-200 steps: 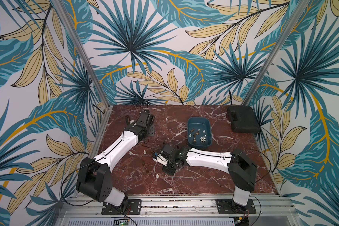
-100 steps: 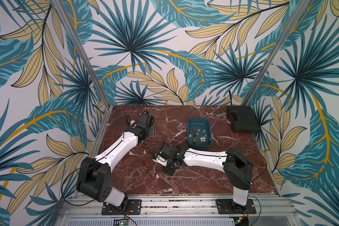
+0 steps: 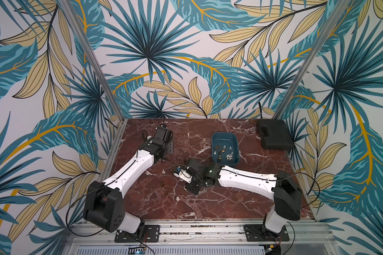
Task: Put the chess pieces into the storage box
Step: Pick up the chess piece at the center of the board, then place the chess piece in the storage box.
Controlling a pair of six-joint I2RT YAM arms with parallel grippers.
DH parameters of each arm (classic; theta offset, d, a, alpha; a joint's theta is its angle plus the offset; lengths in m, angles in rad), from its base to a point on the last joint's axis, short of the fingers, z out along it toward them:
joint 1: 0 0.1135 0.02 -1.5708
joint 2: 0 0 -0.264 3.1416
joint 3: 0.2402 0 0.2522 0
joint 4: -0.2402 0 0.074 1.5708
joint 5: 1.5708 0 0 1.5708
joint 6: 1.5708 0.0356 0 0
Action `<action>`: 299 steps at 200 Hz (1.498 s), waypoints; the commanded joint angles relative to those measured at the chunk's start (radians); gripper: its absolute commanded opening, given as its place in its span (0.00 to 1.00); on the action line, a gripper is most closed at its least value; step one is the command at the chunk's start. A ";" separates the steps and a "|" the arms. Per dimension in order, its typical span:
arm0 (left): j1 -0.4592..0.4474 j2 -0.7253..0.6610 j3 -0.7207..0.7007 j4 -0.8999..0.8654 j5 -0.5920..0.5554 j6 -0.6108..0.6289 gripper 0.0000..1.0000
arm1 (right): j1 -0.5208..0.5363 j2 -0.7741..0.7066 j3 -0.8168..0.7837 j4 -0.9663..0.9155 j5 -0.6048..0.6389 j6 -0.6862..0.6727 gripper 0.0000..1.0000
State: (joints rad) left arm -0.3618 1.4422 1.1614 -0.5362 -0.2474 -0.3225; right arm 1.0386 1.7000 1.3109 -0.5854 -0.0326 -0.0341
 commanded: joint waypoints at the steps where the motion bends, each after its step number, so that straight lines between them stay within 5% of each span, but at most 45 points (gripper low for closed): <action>1: 0.010 -0.055 -0.021 0.039 -0.030 0.012 0.40 | -0.038 -0.073 -0.028 -0.041 0.032 0.053 0.13; 58: 0.008 -0.094 -0.050 0.066 0.016 0.029 0.40 | -0.324 -0.182 0.001 -0.090 0.115 0.107 0.13; 135: -0.010 -0.066 -0.012 0.055 0.111 0.069 0.40 | -0.683 0.088 0.214 -0.108 0.198 0.227 0.13; 299: -0.016 -0.032 0.011 0.065 0.159 0.088 0.40 | -0.794 0.495 0.509 -0.144 0.237 0.166 0.22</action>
State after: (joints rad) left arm -0.3737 1.4055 1.1275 -0.4824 -0.0917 -0.2493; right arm 0.2436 2.1674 1.7962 -0.7002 0.1963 0.1478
